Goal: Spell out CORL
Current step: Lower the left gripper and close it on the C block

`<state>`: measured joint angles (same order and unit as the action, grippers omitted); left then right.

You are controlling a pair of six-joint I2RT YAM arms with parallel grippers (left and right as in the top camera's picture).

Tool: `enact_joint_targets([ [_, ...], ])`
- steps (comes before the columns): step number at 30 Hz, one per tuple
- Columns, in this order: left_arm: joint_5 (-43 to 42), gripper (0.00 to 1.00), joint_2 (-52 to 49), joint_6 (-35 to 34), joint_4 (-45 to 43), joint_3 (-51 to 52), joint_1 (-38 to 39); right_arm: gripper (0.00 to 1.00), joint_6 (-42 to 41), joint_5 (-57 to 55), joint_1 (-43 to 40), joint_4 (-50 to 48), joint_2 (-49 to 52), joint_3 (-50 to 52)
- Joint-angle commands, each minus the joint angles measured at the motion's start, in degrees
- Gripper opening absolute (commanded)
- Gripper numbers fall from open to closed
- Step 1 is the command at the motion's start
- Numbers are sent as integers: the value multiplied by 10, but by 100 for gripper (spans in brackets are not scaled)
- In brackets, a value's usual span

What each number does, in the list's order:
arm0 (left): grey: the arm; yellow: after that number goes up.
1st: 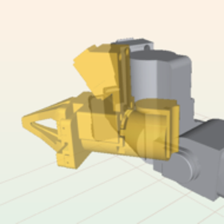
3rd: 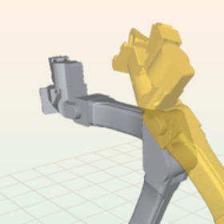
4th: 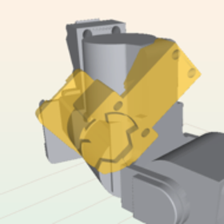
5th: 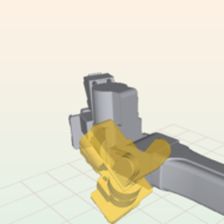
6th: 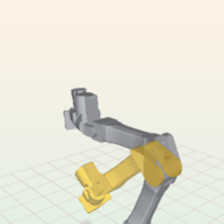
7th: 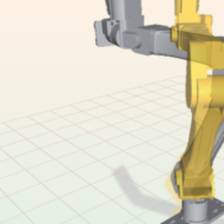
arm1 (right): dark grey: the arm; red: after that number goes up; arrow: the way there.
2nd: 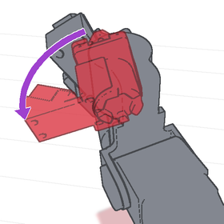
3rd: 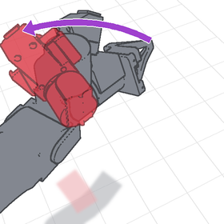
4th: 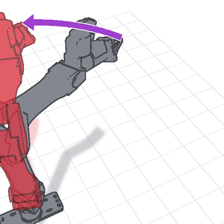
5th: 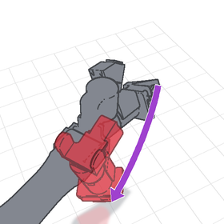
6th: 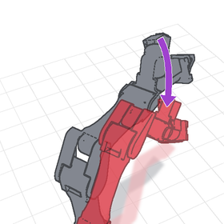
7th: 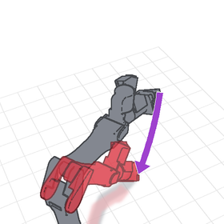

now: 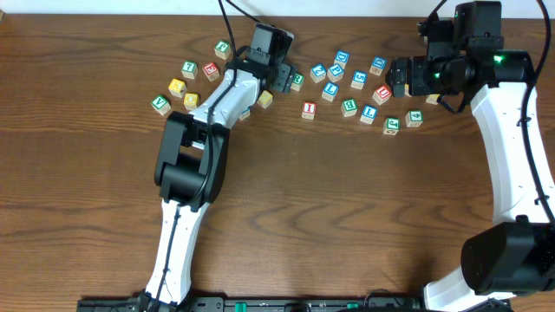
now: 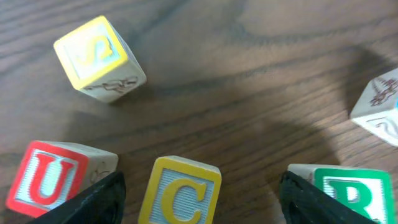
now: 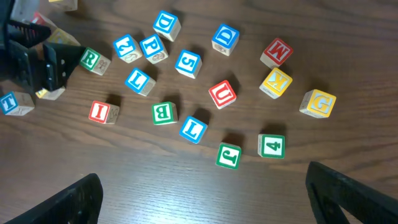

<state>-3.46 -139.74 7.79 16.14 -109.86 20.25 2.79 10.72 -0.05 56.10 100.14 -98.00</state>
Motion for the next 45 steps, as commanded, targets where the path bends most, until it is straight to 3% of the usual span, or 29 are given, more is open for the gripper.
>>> enact_joint_targets([
  [1,8,75,-8,7,-4,-9,-5,99,7,4,9,1,-2,-13],
  [7,14,57,-9,5,-4,-9,-6,99,7,4,9,1,-2,-13],
  [10,14,53,-9,-2,-4,-9,-6,99,7,4,9,1,-2,-13],
  [17,44,43,-9,-101,2,-9,-6,99,7,4,9,1,-2,-13],
  [31,44,34,-9,-201,35,-9,-5,99,7,4,9,1,-2,-13],
  [45,46,31,33,-206,40,-10,-5,99,7,4,9,1,-2,-13],
])
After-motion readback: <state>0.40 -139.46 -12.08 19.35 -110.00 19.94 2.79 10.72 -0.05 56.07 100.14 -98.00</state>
